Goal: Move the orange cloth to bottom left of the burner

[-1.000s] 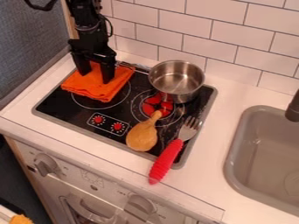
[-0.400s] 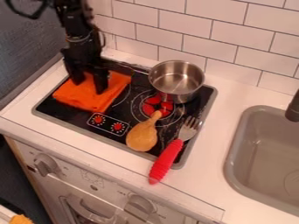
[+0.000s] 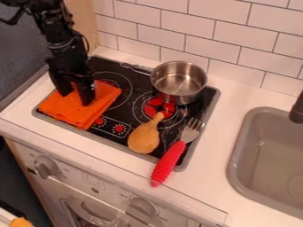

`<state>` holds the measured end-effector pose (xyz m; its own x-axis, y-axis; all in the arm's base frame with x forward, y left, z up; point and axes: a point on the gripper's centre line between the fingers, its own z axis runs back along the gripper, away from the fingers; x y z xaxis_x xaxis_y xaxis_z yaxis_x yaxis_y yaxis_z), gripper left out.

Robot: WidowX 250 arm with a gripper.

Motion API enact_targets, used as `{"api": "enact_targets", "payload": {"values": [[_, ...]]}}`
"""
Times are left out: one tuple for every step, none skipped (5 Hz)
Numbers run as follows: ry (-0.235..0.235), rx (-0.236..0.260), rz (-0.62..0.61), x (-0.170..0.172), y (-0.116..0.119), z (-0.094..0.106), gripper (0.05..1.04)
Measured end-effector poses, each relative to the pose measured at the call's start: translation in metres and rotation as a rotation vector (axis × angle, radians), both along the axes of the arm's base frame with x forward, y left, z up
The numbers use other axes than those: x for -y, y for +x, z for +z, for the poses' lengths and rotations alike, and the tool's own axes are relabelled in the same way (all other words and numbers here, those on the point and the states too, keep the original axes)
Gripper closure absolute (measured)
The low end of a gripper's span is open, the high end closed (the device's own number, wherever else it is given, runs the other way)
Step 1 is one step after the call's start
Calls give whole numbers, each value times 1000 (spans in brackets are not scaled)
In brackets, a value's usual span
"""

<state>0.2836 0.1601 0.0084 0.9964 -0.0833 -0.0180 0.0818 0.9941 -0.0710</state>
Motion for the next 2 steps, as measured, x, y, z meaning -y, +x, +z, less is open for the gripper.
{"api": "enact_targets", "payload": {"values": [[-4, -16, -14, 1, -9, 1, 84], [-1, -3, 5, 8, -13, 8, 84]]}}
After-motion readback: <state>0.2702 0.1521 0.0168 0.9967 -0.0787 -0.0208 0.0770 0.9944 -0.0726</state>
